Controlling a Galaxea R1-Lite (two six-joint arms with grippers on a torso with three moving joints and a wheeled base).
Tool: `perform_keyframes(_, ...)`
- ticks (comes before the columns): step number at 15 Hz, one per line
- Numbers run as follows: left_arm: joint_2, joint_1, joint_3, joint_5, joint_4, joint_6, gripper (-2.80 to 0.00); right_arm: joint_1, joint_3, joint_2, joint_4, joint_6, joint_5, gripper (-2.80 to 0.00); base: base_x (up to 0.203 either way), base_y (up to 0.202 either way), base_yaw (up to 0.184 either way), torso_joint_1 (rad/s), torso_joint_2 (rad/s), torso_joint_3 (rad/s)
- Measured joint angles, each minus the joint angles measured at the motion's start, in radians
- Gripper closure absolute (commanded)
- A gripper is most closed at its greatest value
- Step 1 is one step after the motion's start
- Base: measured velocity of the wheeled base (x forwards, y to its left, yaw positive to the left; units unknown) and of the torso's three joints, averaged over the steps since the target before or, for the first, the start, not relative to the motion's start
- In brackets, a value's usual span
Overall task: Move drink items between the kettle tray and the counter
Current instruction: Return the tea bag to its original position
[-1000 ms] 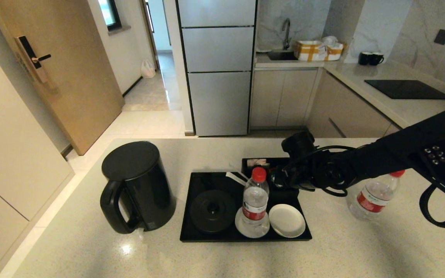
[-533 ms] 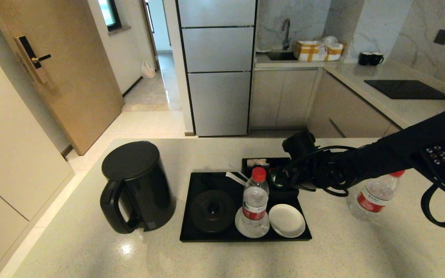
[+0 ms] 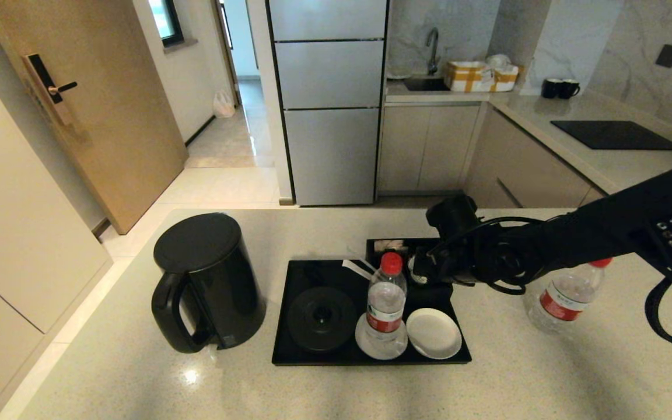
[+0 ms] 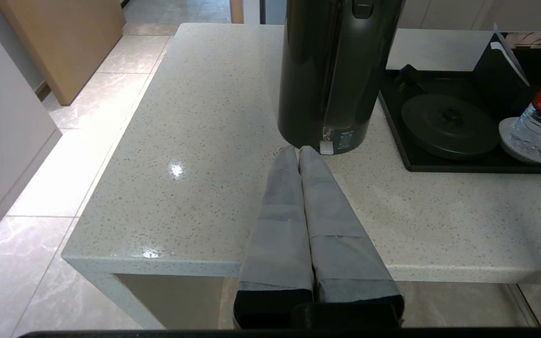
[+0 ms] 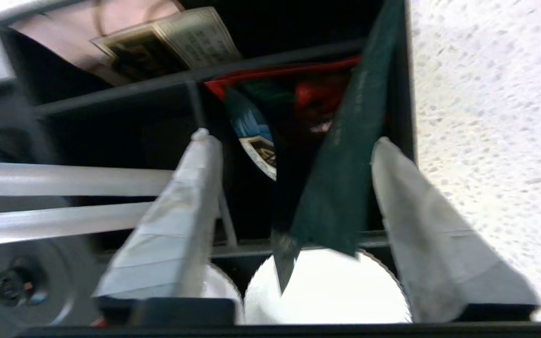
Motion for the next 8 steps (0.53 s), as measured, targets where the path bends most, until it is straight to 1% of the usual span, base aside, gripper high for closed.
perform_keyframes(5,0.000,0.000,0.000,0.000,0.000,0.000,0.00,-0.001,0.038,-0.109,0.014,-0.011,-0.002,-2.80,0.000,0.000,0.000,0.000,0.00,0.000)
perform_keyframes(8,0.000,0.000,0.000,0.000,0.000,0.000,0.00,-0.002,0.079,-0.223,0.059,-0.011,-0.003,-2.80,0.000,0.000,0.000,0.000,0.00,0.000)
